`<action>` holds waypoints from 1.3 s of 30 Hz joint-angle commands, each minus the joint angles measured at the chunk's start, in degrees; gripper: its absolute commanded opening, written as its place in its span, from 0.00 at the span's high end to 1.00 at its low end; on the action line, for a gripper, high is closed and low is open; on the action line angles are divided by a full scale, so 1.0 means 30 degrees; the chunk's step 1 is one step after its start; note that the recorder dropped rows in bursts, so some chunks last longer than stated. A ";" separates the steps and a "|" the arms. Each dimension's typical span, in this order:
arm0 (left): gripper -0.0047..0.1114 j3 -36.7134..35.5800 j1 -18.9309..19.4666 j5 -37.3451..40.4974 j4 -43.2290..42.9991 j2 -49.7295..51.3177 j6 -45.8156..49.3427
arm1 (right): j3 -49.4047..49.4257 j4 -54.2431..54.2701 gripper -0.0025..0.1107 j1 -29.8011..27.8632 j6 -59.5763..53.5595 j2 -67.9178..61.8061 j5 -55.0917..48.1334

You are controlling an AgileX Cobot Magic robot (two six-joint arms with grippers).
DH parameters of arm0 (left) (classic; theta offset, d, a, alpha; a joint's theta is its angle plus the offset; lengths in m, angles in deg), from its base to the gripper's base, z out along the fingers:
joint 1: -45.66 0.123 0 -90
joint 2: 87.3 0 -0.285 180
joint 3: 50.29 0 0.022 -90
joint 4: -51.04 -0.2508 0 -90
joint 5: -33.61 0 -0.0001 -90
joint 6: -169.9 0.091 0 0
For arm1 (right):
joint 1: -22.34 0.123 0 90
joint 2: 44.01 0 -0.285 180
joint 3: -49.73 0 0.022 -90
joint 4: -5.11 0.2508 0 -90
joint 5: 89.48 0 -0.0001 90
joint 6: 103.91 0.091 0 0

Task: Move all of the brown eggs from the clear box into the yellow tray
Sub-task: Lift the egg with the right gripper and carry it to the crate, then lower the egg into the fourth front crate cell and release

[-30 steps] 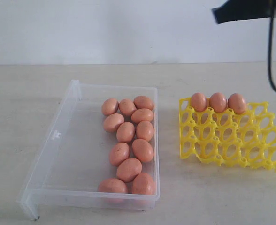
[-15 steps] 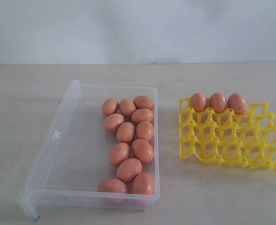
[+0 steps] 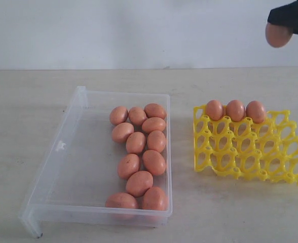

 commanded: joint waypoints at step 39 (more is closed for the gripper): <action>1.00 0.0034 -0.0052 -0.0135 0.0044 0.0015 -0.0009 | -0.0305 -0.0276 0.98 -0.3260 -0.6153 -0.8711 -0.0833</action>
